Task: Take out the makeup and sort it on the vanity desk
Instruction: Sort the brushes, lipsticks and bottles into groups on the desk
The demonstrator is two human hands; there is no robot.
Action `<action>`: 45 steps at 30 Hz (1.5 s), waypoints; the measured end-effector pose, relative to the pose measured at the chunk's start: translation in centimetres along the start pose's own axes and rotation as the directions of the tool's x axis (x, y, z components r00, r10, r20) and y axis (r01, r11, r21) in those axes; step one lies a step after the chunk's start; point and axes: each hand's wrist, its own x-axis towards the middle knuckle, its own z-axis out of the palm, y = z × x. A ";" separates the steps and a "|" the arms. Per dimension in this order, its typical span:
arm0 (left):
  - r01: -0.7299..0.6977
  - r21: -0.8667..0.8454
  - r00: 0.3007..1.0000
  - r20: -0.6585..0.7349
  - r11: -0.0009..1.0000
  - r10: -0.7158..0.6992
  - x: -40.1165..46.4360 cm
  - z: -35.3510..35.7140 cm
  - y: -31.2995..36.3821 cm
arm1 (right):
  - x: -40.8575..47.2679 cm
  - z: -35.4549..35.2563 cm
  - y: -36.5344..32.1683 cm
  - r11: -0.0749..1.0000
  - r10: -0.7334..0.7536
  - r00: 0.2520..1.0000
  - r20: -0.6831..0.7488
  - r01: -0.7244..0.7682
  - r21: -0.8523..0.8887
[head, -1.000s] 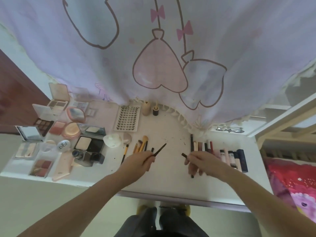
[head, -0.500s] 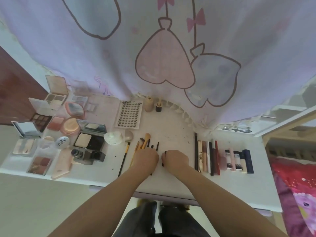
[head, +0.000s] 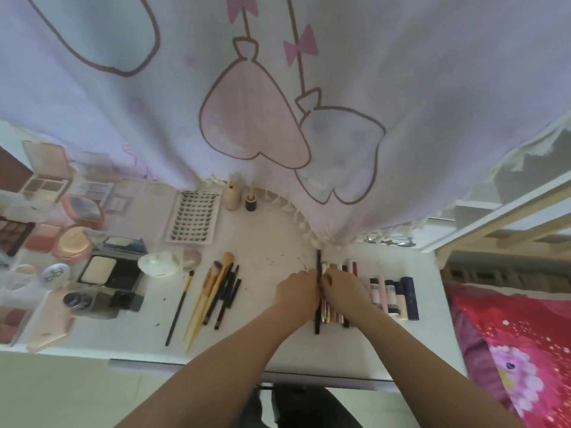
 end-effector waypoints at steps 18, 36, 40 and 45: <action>-0.111 0.050 0.994 0.010 0.992 0.111 -3.8 -0.6 -2.6 | 0.8 -0.9 1.3 0.899 -0.087 0.992 0.096 0.037 0.436; -0.442 0.335 0.888 0.031 0.832 0.459 -11.8 -5.8 -12.3 | -6.4 -3.4 -2.0 0.830 -0.412 0.736 0.538 0.059 0.554; -0.468 0.328 0.879 0.076 0.821 0.471 -13.0 -5.3 -12.6 | -7.6 -2.6 -1.6 0.832 -0.417 0.723 0.551 0.059 0.552; -0.513 0.285 0.857 0.117 0.810 0.502 -13.5 -4.7 -12.5 | -8.4 -1.5 -1.2 0.833 -0.409 0.703 0.582 0.028 0.552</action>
